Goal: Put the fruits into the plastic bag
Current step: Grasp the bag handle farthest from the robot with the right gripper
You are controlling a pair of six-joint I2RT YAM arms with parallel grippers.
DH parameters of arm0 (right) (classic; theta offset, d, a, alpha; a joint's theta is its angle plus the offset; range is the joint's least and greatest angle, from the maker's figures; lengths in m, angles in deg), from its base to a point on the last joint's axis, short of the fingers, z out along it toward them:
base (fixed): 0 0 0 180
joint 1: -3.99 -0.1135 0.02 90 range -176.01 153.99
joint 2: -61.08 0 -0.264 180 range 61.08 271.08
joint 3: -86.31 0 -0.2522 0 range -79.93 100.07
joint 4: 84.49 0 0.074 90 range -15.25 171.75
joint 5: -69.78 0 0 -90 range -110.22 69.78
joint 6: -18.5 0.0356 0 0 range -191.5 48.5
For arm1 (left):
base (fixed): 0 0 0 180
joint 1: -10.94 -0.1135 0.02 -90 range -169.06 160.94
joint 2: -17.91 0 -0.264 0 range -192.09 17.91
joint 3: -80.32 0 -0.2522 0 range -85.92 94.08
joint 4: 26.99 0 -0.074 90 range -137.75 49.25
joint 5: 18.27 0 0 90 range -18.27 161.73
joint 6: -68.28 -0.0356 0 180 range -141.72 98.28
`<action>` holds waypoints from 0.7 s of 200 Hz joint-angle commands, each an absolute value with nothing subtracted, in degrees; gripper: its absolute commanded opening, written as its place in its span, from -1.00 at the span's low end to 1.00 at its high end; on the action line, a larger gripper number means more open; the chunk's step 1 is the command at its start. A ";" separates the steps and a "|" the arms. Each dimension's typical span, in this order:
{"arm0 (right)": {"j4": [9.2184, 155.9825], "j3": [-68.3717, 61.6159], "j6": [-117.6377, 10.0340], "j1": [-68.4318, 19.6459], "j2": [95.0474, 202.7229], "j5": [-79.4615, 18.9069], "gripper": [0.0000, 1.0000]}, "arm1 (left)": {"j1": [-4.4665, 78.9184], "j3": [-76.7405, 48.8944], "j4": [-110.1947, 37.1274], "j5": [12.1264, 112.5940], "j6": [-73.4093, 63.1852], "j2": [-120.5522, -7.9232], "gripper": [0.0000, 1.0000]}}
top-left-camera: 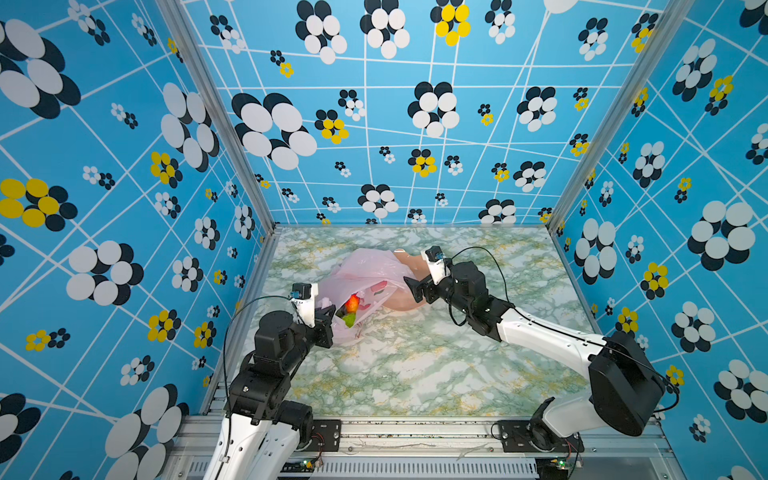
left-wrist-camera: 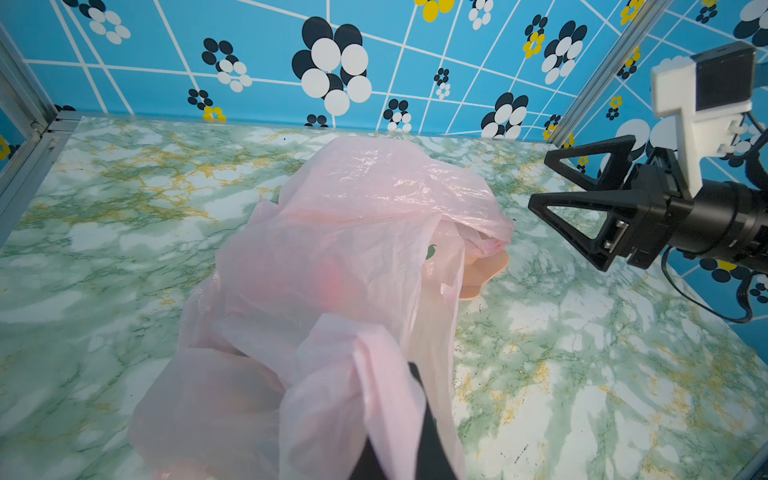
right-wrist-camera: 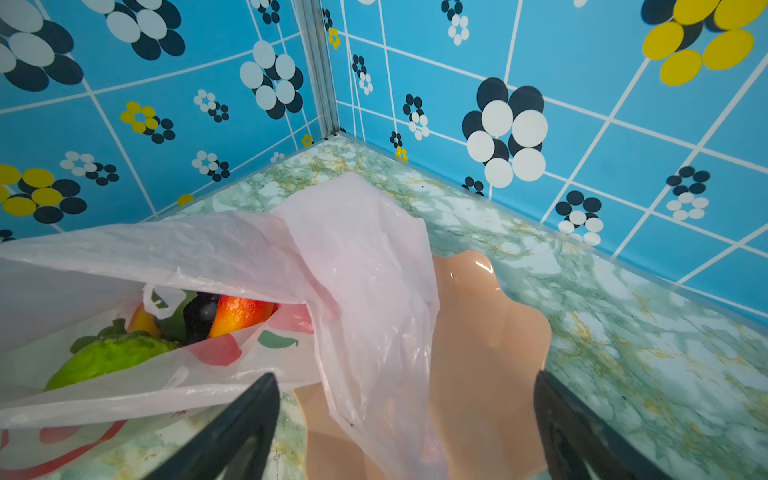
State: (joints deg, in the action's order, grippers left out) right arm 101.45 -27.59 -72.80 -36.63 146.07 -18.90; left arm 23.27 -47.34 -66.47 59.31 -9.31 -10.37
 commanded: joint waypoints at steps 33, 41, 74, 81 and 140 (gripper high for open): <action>99.01 -28.90 -67.14 -34.74 151.02 -22.42 0.72 | 22.87 -46.96 -67.34 59.86 -10.13 -10.04 -1.00; 99.31 -28.78 -66.33 -34.36 152.07 -23.24 0.66 | 22.82 -46.99 -67.45 59.94 -10.12 -9.97 -1.00; 102.08 -28.47 -62.32 -32.73 155.68 -25.76 0.50 | 22.88 -46.99 -67.46 60.02 -10.27 -9.96 -1.00; 102.29 -28.25 -61.82 -32.50 156.16 -26.25 0.45 | 22.89 -46.98 -67.44 60.07 -10.20 -9.95 -1.00; 102.45 -26.79 -60.98 -31.78 159.50 -29.18 0.28 | 22.89 -46.95 -67.46 60.17 -10.27 -10.13 -1.00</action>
